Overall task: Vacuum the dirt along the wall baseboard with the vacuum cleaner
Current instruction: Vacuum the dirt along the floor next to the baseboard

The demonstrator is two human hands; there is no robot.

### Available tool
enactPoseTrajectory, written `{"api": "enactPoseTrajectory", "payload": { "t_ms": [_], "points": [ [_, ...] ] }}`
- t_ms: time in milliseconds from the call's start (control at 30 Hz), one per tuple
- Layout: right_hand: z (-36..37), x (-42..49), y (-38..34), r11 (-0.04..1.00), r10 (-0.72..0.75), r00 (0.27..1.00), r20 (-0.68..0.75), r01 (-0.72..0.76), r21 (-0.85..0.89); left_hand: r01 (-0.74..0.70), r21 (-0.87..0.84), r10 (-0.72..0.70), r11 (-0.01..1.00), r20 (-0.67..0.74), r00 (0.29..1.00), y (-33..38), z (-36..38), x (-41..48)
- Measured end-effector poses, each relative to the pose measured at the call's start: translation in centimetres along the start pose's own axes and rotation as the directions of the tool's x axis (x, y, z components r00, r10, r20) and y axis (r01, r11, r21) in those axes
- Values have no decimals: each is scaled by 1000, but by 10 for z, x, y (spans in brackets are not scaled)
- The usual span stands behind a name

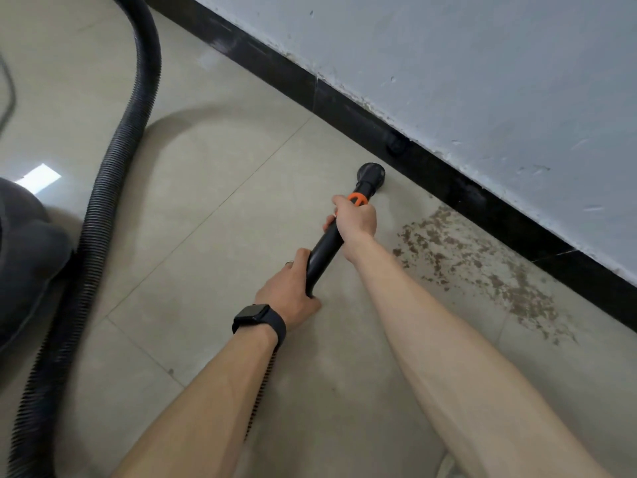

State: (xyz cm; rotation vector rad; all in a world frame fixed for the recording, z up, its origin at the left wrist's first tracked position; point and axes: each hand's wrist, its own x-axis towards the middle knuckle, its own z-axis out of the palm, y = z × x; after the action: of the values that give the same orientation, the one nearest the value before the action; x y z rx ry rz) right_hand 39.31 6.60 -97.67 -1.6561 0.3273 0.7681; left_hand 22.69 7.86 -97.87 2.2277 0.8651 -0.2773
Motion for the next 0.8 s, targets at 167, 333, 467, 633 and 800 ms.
{"api": "enactPoseTrajectory", "payload": {
  "t_ms": [167,333,467,633,800],
  "points": [
    [-12,-7,1,997,-19,989,-145,7,-82,-24,-24,25,999,60,998,9,-2,-2],
    [-15,7,-22,895,-217,974,-67,171,-413,72,-363,-51,929,66,997,39,14,5],
    [-15,20,-32,771,-213,977,-5,165,-616,157,-507,-95,847,146,985,54,20,13],
    [-19,23,-22,701,-224,974,-13,152,-696,197,-540,-107,818,193,975,53,29,14],
    [-35,25,-14,696,-242,970,-8,168,-698,198,-528,-98,826,211,972,60,41,9]
  ]
}}
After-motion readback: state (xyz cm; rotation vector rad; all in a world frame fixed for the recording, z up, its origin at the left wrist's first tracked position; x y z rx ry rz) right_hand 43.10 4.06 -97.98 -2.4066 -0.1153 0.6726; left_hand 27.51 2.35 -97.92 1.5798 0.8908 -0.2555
